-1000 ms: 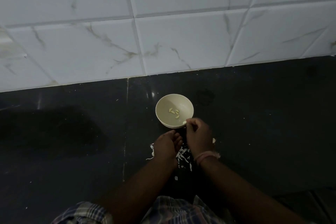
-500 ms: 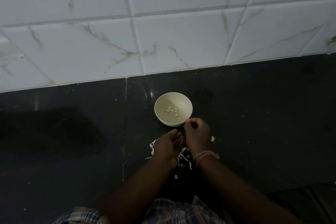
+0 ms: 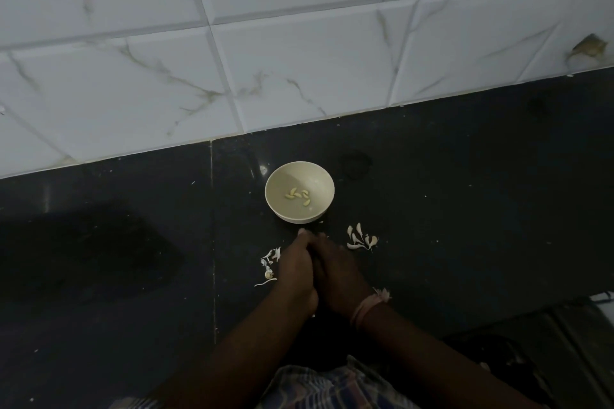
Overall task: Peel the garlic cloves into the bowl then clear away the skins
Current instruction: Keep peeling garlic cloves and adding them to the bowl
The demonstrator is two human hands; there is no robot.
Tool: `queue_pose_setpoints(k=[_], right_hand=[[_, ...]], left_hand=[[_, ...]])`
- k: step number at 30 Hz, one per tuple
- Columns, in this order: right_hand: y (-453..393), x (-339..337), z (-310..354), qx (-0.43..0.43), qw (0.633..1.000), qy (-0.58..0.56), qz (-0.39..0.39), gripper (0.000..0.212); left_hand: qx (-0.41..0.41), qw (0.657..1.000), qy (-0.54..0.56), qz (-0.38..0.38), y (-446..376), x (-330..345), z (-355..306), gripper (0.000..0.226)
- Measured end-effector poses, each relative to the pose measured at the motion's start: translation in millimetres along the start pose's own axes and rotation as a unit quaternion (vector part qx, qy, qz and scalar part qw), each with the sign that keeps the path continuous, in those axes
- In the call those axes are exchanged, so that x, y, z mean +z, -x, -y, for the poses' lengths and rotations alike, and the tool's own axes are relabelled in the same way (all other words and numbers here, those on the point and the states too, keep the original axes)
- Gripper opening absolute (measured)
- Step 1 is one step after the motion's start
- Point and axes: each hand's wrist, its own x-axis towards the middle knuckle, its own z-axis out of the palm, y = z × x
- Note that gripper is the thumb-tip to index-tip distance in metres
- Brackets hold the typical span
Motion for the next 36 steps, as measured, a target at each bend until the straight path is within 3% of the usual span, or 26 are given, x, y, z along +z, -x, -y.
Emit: queue_pose_setpoints(k=[4, 8, 10, 12, 16, 25, 28, 31, 36], right_hand=[[2, 0, -14, 0.07, 0.997, 0.004, -0.039, 0.043], [10, -13, -27, 0.048, 0.989, 0.053, -0.127, 0.043], [7, -19, -39, 0.096, 0.983, 0.08, -0.132, 0.03], [3, -24, -50, 0.135, 0.978, 0.116, -0.113, 0.022], [-5, -35, -62, 0.104, 0.971, 0.21, -0.047, 0.021], [-18, -32, -60, 0.11, 0.961, 0.253, 0.016, 0.025], [-11, -29, -41, 0.1, 0.985, 0.125, -0.067, 0.008], [-8, -27, -18, 0.138, 0.983, -0.07, -0.095, 0.01], [-10, -19, -7, 0.163, 0.967, -0.166, -0.104, 0.01]], left_hand=[[0.091, 0.996, -0.006, -0.012, -4, -3, 0, 0.025], [0.088, 0.995, -0.017, -0.037, -6, -2, -8, 0.025], [0.065, 0.997, -0.033, -0.039, -9, -2, -4, 0.023], [0.045, 0.997, -0.039, -0.044, -10, -1, 2, 0.02], [0.023, 0.997, -0.048, -0.055, -16, -3, 6, 0.019], [-0.001, 0.995, -0.082, -0.049, -18, -6, 10, 0.018], [0.008, 0.994, -0.102, -0.026, -19, -7, 7, 0.022], [0.025, 0.992, -0.124, 0.02, -16, -8, 4, 0.026], [0.067, 0.99, -0.116, 0.046, -15, -14, 2, 0.025]])
